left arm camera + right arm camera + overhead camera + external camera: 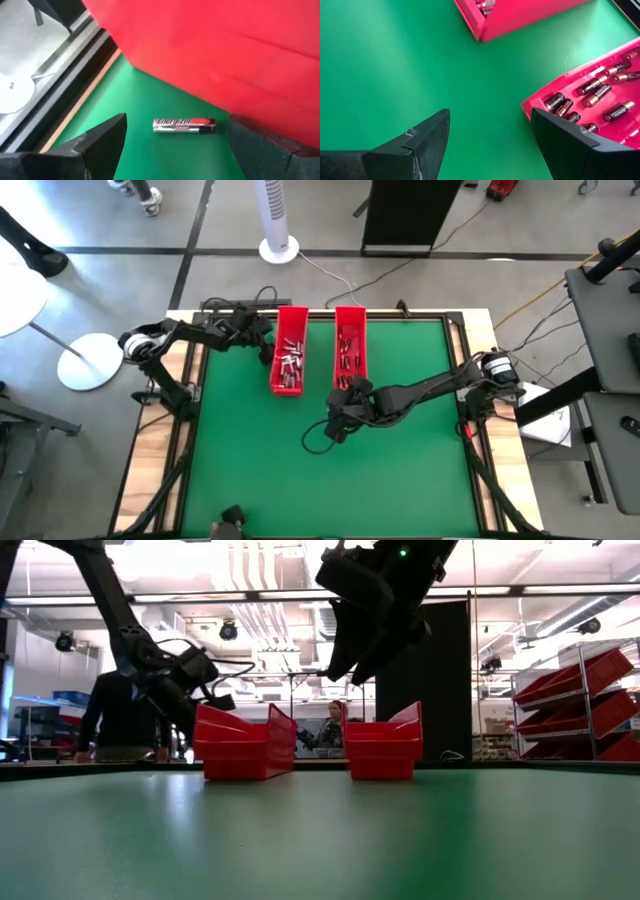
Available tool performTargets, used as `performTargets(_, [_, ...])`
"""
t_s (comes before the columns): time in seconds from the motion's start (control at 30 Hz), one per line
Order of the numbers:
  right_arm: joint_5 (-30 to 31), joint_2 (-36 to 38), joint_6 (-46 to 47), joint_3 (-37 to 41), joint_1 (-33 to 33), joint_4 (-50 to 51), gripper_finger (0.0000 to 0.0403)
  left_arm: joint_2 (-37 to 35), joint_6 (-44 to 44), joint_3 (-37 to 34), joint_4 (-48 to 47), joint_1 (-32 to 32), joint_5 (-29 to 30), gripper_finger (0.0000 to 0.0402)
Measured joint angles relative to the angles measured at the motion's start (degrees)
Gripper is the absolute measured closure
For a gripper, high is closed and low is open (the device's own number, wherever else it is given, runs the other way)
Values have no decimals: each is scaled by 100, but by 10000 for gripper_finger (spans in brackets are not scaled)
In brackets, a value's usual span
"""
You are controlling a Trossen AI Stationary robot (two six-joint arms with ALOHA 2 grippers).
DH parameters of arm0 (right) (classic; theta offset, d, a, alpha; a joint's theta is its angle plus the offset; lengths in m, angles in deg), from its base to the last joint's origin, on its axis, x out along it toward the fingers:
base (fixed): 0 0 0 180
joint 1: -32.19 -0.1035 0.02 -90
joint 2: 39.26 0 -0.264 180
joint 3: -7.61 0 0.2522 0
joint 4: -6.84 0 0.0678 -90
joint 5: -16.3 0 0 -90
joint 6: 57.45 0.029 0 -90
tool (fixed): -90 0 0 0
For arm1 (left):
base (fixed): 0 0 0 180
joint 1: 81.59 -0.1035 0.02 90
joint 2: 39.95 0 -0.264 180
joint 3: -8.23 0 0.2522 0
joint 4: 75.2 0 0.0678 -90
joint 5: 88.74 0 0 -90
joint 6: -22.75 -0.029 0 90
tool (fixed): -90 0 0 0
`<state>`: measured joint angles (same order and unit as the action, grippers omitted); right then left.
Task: Sort batteries
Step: Put the silver battery into the left red bin
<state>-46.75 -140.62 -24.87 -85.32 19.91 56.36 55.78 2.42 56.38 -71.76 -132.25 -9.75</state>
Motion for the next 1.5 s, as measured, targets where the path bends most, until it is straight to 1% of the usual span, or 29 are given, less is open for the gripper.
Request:
performTargets(0.17, [-28,0,0,0,32,-74,136,236,-163,416,-527,290,395,86])
performTargets(0.4, [-43,0,51,0,32,-70,142,402,-9,837,-1118,308,475,93])
performTargets(0.53, [-43,0,30,0,32,-56,139,377,165,896,-1372,332,556,108])
performTargets(0.83, [-41,0,-38,0,62,-56,127,367,140,878,-1418,409,700,137])
performTargets(1.17, [-40,0,-14,0,84,-62,137,362,155,839,-1477,614,1074,174])
performTargets(1.33, [-43,0,59,1,95,-68,134,367,329,833,-1483,615,1142,171])
performTargets(1.5, [-43,0,57,0,95,-75,126,367,467,833,-1511,614,1200,152])
